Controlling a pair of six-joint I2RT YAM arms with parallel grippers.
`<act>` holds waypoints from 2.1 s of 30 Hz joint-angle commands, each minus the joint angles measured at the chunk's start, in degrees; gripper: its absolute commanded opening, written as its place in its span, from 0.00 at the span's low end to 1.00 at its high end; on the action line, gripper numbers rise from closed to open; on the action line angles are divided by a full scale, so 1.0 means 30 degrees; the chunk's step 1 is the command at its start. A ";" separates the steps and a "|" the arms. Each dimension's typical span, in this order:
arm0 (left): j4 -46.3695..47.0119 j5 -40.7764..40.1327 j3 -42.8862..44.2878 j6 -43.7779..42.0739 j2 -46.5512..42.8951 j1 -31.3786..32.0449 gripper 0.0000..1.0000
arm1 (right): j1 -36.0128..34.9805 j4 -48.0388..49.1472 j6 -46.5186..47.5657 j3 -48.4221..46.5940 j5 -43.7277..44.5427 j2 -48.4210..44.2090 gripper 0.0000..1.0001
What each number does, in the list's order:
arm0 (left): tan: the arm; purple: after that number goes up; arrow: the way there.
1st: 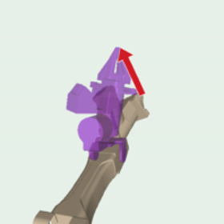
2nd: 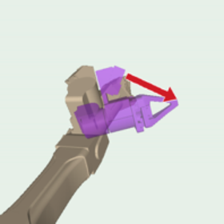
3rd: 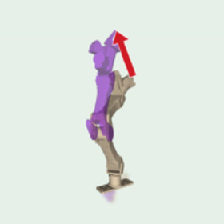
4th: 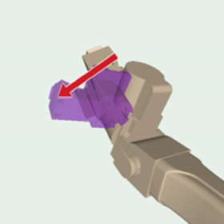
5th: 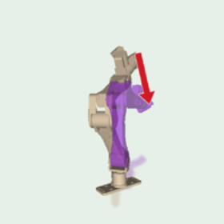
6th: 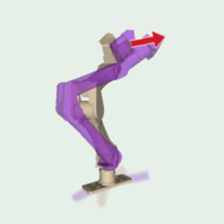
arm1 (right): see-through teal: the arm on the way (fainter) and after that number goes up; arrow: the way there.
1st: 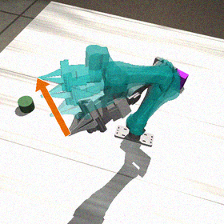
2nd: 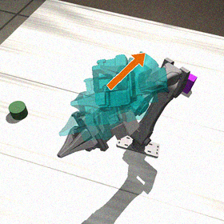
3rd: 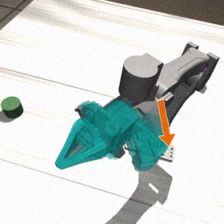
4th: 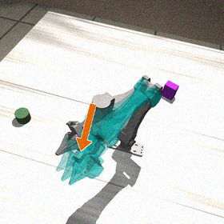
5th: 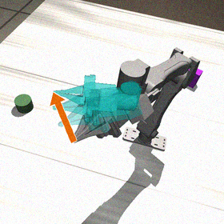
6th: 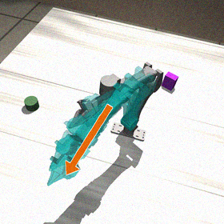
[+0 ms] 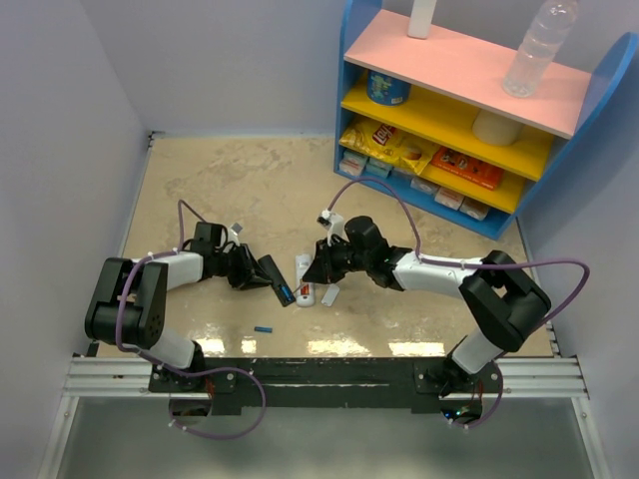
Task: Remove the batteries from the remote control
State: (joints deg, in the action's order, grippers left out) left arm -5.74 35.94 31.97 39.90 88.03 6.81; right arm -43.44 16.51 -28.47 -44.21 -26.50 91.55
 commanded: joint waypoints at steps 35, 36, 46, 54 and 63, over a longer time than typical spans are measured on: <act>-0.3010 -0.4598 0.2704 -0.1172 -0.0370 0.2328 0.40 | -0.1516 -0.7555 0.5530 -0.5802 0.4440 -0.0867 0.00; -0.3009 -0.4656 0.2733 -0.1084 -0.0281 0.2388 0.40 | -0.1574 -0.7555 0.5737 -0.5773 0.4381 -0.0867 0.00; -0.2658 -0.5096 0.2587 -0.0966 0.0276 0.2740 0.38 | -0.2365 -0.7438 0.6414 -0.6094 0.4233 -0.0370 0.00; -0.2394 -0.5155 0.2266 -0.0995 0.0569 0.2770 0.36 | -0.3038 -0.8081 0.6355 -0.6680 0.5346 -0.0545 0.00; -0.2159 -0.5009 0.2118 -0.0995 0.0628 0.2770 0.35 | -0.3127 -0.8464 0.6619 -0.6769 0.5933 -0.0047 0.00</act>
State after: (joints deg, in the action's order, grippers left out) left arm -12.43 23.86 39.48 37.50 88.14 14.68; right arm -52.56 -8.43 -9.61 -62.30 -10.33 91.42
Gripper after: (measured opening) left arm 0.353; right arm 0.172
